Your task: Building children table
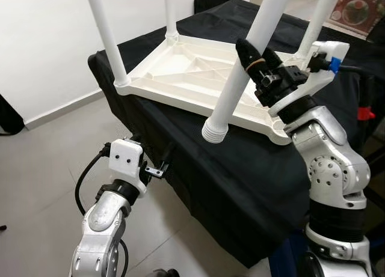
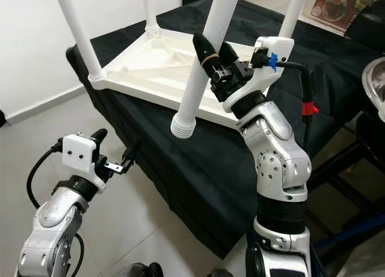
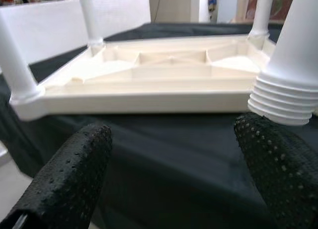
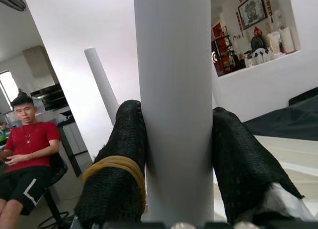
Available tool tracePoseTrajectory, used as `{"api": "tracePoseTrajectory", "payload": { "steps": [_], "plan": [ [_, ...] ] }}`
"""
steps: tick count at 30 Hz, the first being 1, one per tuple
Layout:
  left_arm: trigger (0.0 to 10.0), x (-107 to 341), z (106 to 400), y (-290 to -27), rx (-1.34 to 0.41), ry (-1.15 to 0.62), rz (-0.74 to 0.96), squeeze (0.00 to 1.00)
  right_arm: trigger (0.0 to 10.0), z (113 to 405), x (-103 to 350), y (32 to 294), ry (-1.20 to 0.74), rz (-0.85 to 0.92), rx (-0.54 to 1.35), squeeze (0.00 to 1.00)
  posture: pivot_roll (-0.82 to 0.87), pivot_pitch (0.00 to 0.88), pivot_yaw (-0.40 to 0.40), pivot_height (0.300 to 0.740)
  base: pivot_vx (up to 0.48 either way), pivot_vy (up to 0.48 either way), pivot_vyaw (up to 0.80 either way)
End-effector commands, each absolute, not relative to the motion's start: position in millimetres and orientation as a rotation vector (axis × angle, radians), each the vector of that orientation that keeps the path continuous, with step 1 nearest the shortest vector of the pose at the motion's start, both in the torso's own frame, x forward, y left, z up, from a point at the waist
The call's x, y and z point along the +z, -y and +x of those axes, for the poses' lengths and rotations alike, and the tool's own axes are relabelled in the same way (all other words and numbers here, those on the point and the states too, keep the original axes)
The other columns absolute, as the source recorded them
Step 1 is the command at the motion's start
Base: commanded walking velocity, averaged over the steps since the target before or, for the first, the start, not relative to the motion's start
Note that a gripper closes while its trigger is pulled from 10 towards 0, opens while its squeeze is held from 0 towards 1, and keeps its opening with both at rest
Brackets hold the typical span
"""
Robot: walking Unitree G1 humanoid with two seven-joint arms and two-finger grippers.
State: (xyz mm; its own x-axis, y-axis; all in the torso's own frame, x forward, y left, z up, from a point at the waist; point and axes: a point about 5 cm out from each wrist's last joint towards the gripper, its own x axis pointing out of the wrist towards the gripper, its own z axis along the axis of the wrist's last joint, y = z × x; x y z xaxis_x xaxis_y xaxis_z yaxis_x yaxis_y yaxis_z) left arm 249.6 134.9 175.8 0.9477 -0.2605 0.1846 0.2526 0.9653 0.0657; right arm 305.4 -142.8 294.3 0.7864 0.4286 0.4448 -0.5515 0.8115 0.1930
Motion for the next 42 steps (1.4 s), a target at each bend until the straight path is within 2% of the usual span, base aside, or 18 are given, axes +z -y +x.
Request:
{"api": "tracePoseTrajectory", "payload": {
  "steps": [1, 5, 13, 21, 26, 28, 30, 34, 38, 42],
  "plan": [
    [10.0, 178, 251, -135, -0.262, 0.195, 0.035, 0.00, 10.0, 299, 300, 139, 0.423, 0.316, 0.563, 0.00, -0.06, 0.064, 0.018, 0.740, 0.472, 0.000, -0.80],
    [10.0, 182, 258, -130, -0.273, 0.215, 0.029, 0.00, 10.0, 298, 301, 130, 0.408, 0.294, 0.596, 0.00, -0.06, 0.045, 0.023, 0.740, 0.472, 0.000, -0.40],
    [10.0, 185, 262, -122, -0.287, 0.227, 0.016, 0.00, 10.0, 296, 313, 132, 0.437, 0.260, 0.613, 0.00, -0.07, 0.046, 0.025, 0.740, 0.448, 0.000, -0.20],
    [10.0, 188, 264, -113, -0.337, 0.235, 0.043, 0.00, 10.0, 298, 329, 138, 0.501, 0.156, 0.588, 0.00, -0.07, 0.056, 0.022, 0.740, 0.000, 0.000, 0.00],
    [10.0, 184, 263, -110, -0.387, 0.211, 0.052, 0.00, 10.0, 308, 332, 146, 0.502, -0.030, 0.465, 0.00, -0.07, 0.071, 0.019, 0.740, 0.000, 0.000, 0.00],
    [10.0, 181, 260, -107, -0.455, 0.185, 0.061, 0.00, 10.0, 314, 325, 150, 0.474, -0.144, 0.399, 0.00, -0.07, 0.081, 0.017, 0.740, 0.000, 0.000, 0.00],
    [10.0, 179, 256, -104, -0.518, 0.163, 0.082, 0.00, 10.0, 315, 316, 150, 0.429, -0.181, 0.411, 0.00, -0.07, 0.084, 0.013, 0.740, 0.000, 0.000, 0.00],
    [10.0, 177, 258, -108, -0.513, 0.151, 0.094, 0.00, 10.0, 316, 303, 150, 0.381, -0.293, 0.425, 0.00, -0.07, 0.089, 0.013, 0.740, 0.000, 0.000, 0.00],
    [10.0, 174, 262, -117, -0.467, 0.134, 0.144, 0.00, 10.0, 323, 289, 165, 0.319, -0.396, 0.317, 0.00, -0.07, 0.098, 0.013, 0.740, 0.000, 0.000, 0.00],
    [10.0, 173, 261, -122, -0.444, 0.122, 0.156, 0.00, 10.0, 327, 285, 175, 0.299, -0.403, 0.262, 0.00, -0.06, 0.106, 0.015, 0.740, 0.000, 0.000, 0.00]
  ]
}}
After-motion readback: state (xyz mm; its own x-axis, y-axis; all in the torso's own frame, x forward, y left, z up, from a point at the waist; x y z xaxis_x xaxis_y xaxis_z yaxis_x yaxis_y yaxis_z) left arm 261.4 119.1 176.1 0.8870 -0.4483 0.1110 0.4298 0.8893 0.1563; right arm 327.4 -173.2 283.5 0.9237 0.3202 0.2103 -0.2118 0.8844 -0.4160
